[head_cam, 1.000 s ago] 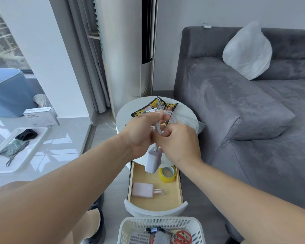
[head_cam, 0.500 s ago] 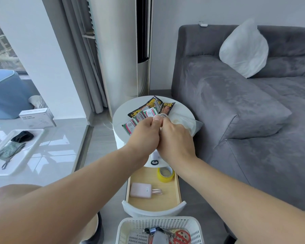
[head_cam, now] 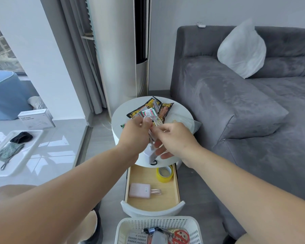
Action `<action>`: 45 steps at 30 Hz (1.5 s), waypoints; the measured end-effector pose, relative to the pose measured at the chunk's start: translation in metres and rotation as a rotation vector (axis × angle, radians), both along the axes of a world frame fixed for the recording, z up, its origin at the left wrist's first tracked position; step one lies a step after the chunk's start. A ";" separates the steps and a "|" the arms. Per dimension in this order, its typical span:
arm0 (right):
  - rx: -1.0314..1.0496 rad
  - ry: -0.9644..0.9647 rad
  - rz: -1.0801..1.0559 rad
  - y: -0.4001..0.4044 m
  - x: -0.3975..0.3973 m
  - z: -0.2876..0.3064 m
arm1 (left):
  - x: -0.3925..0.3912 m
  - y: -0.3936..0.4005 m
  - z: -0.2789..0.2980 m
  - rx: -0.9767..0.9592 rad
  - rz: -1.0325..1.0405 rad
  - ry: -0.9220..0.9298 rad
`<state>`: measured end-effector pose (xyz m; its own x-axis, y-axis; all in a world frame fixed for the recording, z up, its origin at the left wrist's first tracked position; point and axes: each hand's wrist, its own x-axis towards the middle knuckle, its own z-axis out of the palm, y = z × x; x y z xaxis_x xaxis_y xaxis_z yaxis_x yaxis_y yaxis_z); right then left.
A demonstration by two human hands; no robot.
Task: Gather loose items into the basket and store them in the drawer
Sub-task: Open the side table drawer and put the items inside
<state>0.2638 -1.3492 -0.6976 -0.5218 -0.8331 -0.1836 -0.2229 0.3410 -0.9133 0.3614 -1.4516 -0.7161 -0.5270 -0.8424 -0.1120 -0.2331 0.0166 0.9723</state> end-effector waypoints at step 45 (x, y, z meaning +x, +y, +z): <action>0.417 -0.432 -0.571 -0.041 -0.085 -0.374 | -0.077 0.010 -0.336 0.731 -0.098 -0.354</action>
